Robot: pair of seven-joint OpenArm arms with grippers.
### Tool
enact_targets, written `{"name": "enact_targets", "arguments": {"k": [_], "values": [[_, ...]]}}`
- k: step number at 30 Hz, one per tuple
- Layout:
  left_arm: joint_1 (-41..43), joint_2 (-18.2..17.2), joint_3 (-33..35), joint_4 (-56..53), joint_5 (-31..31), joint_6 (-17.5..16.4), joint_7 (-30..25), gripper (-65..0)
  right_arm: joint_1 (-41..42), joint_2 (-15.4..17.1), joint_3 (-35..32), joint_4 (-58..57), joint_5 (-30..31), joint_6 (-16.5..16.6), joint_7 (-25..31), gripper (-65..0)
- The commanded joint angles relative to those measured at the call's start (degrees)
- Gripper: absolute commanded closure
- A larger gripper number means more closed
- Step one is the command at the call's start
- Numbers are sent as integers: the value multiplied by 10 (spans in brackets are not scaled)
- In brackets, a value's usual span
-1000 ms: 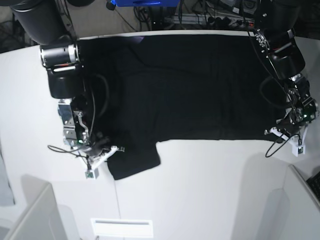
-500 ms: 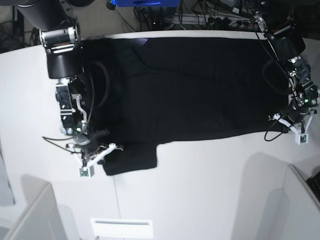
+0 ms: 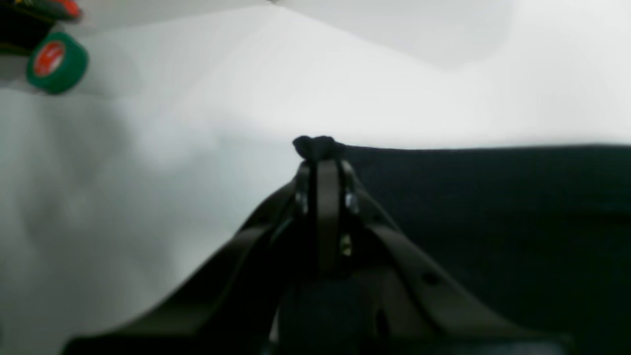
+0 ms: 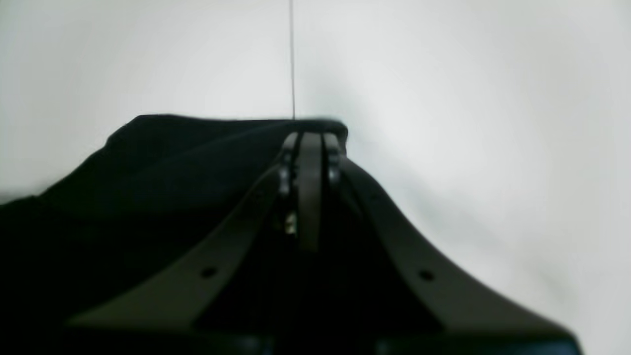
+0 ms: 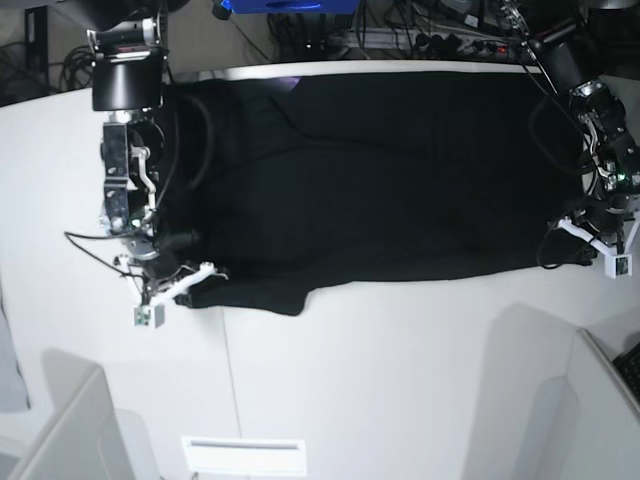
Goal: Fold the T-shirt properly
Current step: 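Grasp the hem with both grippers and fold it up onto the collar edge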
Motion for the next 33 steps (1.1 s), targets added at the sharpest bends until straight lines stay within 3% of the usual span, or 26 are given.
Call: {"name": "enact_targets", "arguments": {"k": [1, 6, 12, 17, 26, 33], "values": [[2, -12, -2, 19, -22, 1, -13, 0, 4, 1, 6, 22, 1, 4, 8, 0], [19, -14, -7, 45, -81, 1, 52, 0, -33, 1, 5, 70, 2, 4, 2, 0], [57, -15, -33, 130, -90, 1, 85, 0, -77, 1, 6, 125, 2, 4, 1, 0], [67, -15, -48, 169, -109, -2, 151, 0, -107, -3, 36, 161, 3, 4, 1, 0], [137, -36, -79, 211, -196, -2, 161, 0, -172, -7, 63, 233, 3, 4, 0, 0], [171, -35, -100, 216, -207, -2, 160, 0, -225, -7, 64, 283, 3, 4, 0, 0]]}}
